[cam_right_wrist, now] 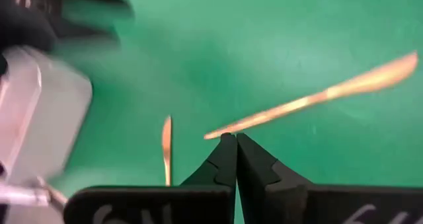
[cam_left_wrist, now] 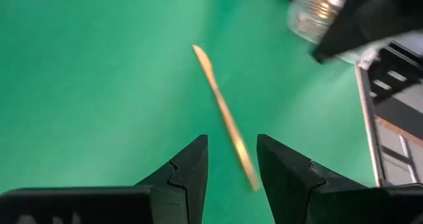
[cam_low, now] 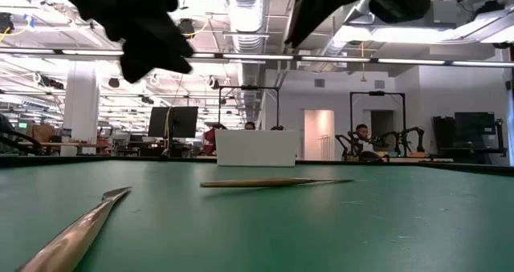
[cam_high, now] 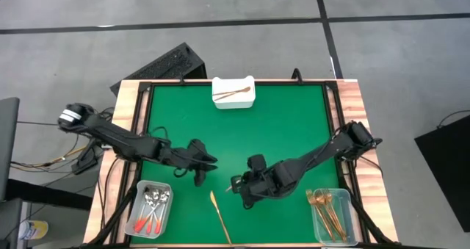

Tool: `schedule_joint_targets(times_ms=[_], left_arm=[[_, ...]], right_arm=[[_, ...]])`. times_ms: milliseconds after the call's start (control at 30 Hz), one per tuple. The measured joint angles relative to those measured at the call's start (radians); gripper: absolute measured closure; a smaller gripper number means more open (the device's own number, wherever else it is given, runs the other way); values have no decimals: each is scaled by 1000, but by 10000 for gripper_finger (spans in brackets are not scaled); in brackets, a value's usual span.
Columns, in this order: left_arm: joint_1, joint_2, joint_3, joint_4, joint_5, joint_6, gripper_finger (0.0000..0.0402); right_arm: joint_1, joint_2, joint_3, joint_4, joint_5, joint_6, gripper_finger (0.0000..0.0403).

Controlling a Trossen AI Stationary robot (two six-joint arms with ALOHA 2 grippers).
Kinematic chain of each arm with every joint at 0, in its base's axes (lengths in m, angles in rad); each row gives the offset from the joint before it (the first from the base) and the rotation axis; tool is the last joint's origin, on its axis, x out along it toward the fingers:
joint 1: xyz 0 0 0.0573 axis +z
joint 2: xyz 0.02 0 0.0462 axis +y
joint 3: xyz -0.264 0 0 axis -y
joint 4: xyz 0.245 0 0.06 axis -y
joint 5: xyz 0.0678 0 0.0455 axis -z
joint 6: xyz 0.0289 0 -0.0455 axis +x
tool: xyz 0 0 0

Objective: Sort silverware by color (type)
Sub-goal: Put the gold table knife into the white bin

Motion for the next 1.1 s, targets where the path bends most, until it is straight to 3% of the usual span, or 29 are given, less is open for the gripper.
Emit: schedule_joint_targets(times_ms=[233,533,800,933,1100], left_arm=[[4,248,0,257,82,81,285],[4,523,11,548,8,290,285],[26,673,68,583,4,532,285],[59,736,86,609,67,581,289],[91,788,91,631,192,568,349]], right_arm=[[13,-100,2,-76,66,33,364],[-8,-212,2,-159,80,-81,353],[-56,-292,1,-171,91,-200,353],[-54,-309,1,-184,90,-211,353],[-34,-313,2,-207,91,-211,353]])
